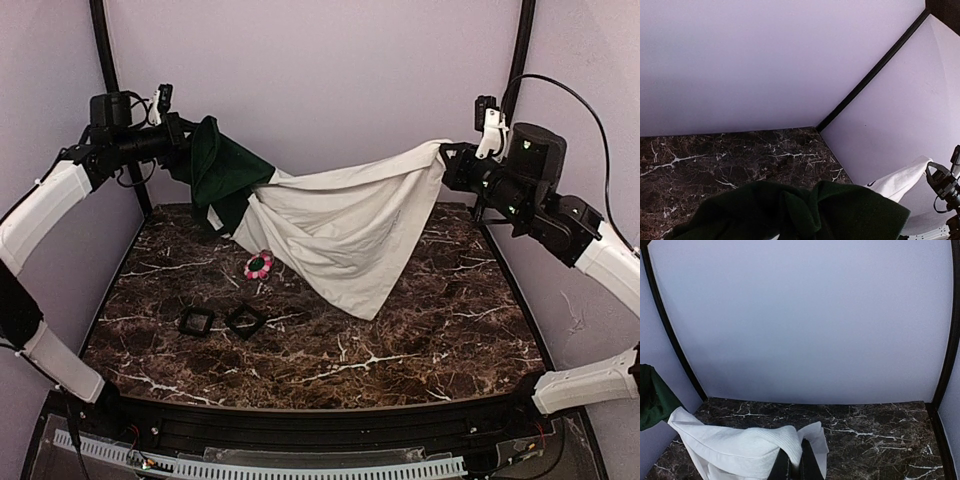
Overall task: Remove the brooch from the garment
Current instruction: Flatten out the crumpled clothing at the center of the board.
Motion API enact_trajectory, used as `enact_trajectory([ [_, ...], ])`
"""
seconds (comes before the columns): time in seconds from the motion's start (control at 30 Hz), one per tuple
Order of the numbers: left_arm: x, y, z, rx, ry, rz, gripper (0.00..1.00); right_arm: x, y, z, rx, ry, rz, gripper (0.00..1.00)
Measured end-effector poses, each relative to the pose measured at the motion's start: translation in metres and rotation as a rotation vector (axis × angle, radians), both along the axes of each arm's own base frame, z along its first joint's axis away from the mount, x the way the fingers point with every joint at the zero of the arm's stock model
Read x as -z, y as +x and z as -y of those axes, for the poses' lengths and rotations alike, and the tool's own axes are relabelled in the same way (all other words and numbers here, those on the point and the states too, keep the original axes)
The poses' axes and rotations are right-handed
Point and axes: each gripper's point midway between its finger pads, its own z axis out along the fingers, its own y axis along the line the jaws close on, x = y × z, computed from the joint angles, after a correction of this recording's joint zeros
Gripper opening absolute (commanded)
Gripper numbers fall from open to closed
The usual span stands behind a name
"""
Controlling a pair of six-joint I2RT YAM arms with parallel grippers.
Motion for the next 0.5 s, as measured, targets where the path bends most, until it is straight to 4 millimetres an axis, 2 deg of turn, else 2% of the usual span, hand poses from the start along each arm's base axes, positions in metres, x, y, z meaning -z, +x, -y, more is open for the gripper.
enact_trajectory([
  [0.1,0.032,0.036,0.008,0.007,0.022,-0.081,0.01,0.014,0.019,-0.003,0.049,-0.040,-0.035,0.00],
  [0.17,0.042,0.058,0.013,0.007,0.029,-0.101,0.01,0.011,0.031,-0.003,0.074,-0.058,-0.034,0.00],
  [0.27,0.042,0.086,0.021,0.020,0.027,-0.078,0.02,-0.011,0.035,0.002,0.092,-0.052,0.007,0.00],
  [0.33,0.031,0.092,0.026,0.048,0.019,-0.010,0.09,-0.033,0.028,0.007,0.083,-0.025,0.063,0.00],
  [0.37,0.027,0.091,0.028,0.063,0.015,0.021,0.18,-0.041,0.022,0.009,0.077,-0.012,0.083,0.00],
  [0.4,0.022,0.090,0.029,0.074,0.015,0.059,0.31,-0.049,0.015,0.013,0.063,0.003,0.106,0.00],
  [0.43,0.020,0.087,0.030,0.082,0.018,0.093,0.37,-0.054,0.007,0.016,0.053,0.021,0.125,0.00],
  [0.47,0.023,0.083,0.029,0.085,0.021,0.111,0.50,-0.054,-0.001,0.020,0.041,0.040,0.133,0.00],
  [0.5,0.033,0.078,0.028,0.085,0.028,0.113,0.55,-0.050,-0.007,0.023,0.030,0.057,0.132,0.00],
])
